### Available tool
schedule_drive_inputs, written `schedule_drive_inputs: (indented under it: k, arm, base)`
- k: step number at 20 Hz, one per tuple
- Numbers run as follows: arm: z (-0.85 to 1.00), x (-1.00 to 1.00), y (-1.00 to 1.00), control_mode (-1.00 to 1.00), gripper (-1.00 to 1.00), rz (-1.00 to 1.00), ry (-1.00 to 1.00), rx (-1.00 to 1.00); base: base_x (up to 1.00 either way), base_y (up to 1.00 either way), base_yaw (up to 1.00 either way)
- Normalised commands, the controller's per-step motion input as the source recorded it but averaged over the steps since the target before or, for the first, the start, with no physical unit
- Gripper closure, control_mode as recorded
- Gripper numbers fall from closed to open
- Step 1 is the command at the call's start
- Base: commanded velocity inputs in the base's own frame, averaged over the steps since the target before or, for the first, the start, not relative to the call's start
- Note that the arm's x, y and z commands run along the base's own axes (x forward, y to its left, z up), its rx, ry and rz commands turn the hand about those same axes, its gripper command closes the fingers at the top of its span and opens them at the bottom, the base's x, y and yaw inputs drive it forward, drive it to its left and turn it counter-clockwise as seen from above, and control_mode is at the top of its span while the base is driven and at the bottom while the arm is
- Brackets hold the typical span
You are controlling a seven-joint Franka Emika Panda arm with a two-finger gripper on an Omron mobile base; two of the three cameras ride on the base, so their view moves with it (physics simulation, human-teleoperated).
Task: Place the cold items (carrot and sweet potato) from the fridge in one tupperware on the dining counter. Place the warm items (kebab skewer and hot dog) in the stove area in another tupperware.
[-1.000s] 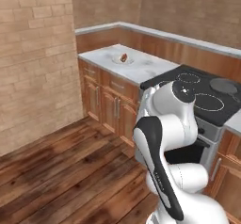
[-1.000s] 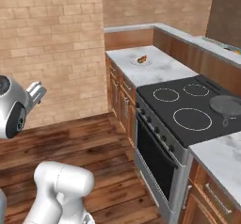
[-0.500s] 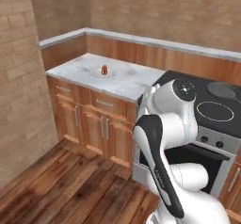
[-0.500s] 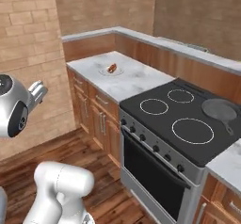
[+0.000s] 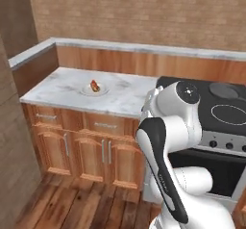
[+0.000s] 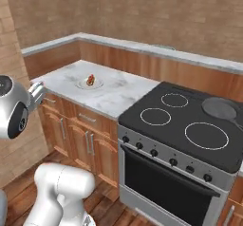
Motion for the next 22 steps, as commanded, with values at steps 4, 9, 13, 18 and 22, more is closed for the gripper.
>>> schedule_drive_inputs:
  k: [4, 9, 13, 18, 22]
  arm:
    - [0.0, 0.0, 0.0, 1.0, -1.0, 0.0, 0.0, 0.0]
    - [0.0, 0.0, 0.0, 1.0, -1.0, 0.0, 0.0, 0.0]
    - [0.0, 0.0, 0.0, 1.0, -1.0, 0.0, 0.0, 0.0]
    - [0.0, 0.0, 0.0, 1.0, -1.0, 0.0, 0.0, 0.0]
    - [0.0, 0.0, 0.0, 1.0, -1.0, 0.0, 0.0, 0.0]
  base:
    - [0.72, 0.86, -0.52]
    - [0.75, 0.8, -0.49]
    - [0.8, 0.74, -0.41]
    - [0.75, 0.28, -0.13]
    - [0.56, 0.02, -0.06]
